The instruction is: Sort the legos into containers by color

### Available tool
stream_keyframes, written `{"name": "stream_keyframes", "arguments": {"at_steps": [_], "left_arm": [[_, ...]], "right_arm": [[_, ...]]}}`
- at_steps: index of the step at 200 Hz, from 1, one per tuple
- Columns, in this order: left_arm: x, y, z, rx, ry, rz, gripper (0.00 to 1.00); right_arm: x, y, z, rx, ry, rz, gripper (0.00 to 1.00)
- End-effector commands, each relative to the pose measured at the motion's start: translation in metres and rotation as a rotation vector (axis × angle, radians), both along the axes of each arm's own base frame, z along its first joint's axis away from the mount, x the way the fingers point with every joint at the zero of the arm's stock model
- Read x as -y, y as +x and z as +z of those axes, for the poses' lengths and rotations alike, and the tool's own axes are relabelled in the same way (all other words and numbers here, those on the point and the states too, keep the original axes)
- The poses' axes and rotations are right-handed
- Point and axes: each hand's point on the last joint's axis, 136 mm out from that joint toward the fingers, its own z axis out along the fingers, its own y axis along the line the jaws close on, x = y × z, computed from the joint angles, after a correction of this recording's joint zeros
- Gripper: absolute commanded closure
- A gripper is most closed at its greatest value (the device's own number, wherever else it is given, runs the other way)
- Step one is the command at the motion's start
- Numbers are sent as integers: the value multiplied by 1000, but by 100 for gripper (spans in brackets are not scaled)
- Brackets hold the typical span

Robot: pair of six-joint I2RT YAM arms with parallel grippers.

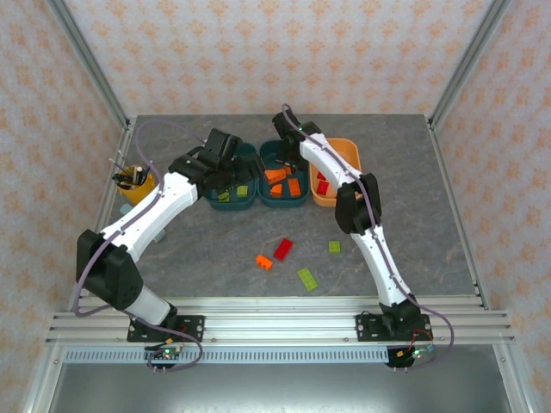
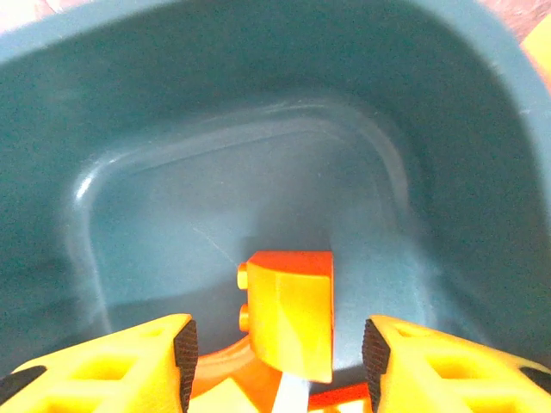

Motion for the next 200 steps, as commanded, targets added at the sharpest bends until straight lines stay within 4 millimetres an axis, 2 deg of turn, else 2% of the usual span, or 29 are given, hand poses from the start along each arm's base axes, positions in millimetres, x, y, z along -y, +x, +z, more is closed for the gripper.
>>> {"name": "stream_keyframes", "arguments": {"at_steps": [1, 21, 61, 89, 100, 120, 139, 162, 169, 200], "left_arm": [[-13, -23, 12, 9, 42, -32, 10], [-21, -44, 7, -14, 73, -68, 9], [-35, -90, -6, -62, 137, -163, 10], [-34, -116, -20, -92, 172, -241, 11], [-31, -124, -26, -112, 188, -264, 11], [-15, -132, -37, -116, 216, -364, 14], [12, -136, -46, -112, 228, -454, 16], [48, -139, -54, -137, 230, -524, 18], [59, -139, -56, -144, 234, -540, 18], [90, -143, -78, -331, 189, -366, 24]], "right_arm": [[5, -14, 90, 124, 18, 14, 45], [14, -36, 124, 181, 14, 13, 45], [27, -109, 158, 240, 56, 54, 45], [31, -176, 157, 229, 90, 172, 45], [31, -204, 148, 208, 132, 236, 45], [49, -248, 125, 148, 138, 285, 45], [72, -274, 108, 110, 113, 275, 45], [106, -291, 93, 58, 7, 199, 45], [115, -296, 97, 72, -2, 175, 45], [136, -308, 99, 99, -2, 94, 45]]}}
